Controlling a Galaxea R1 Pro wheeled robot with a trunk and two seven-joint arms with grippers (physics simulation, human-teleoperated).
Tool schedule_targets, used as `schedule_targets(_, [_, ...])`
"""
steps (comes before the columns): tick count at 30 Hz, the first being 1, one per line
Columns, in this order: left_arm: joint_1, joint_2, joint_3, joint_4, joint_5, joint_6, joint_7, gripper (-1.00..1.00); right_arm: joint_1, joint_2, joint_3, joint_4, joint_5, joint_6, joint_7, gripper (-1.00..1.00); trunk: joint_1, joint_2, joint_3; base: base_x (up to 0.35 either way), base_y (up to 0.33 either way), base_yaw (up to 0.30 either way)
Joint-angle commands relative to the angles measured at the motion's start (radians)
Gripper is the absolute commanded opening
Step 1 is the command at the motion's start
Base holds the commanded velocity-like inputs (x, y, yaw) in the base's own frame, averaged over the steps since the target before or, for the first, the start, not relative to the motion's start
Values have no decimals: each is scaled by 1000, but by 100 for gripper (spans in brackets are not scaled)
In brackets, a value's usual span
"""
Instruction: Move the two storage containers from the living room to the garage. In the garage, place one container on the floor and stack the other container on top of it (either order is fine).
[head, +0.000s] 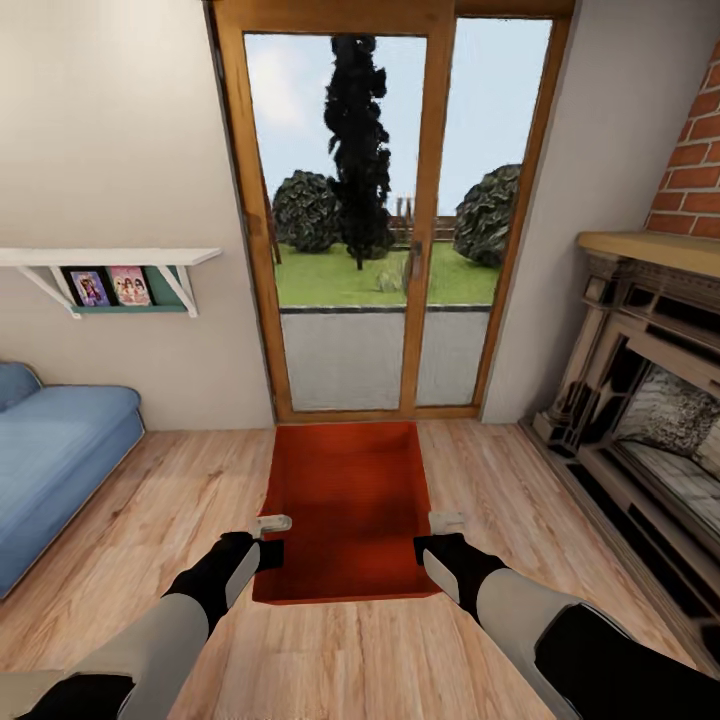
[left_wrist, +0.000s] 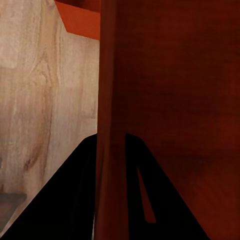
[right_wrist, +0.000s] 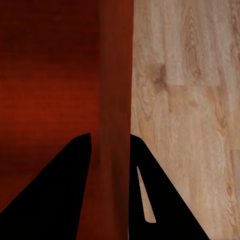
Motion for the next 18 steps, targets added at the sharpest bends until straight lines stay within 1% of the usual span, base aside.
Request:
schedule_targets(1, [0, -1, 5, 1, -12, 8, 13, -100, -1, 9, 5, -4, 22, 7, -5, -100, 1, -2, -2, 0, 0, 299])
schedule_targets(18, [0, 0, 5, 2, -12, 8, 13, -100, -1, 9, 5, -4, 22, 8, -5, -100, 1, -2, -2, 0, 0, 296])
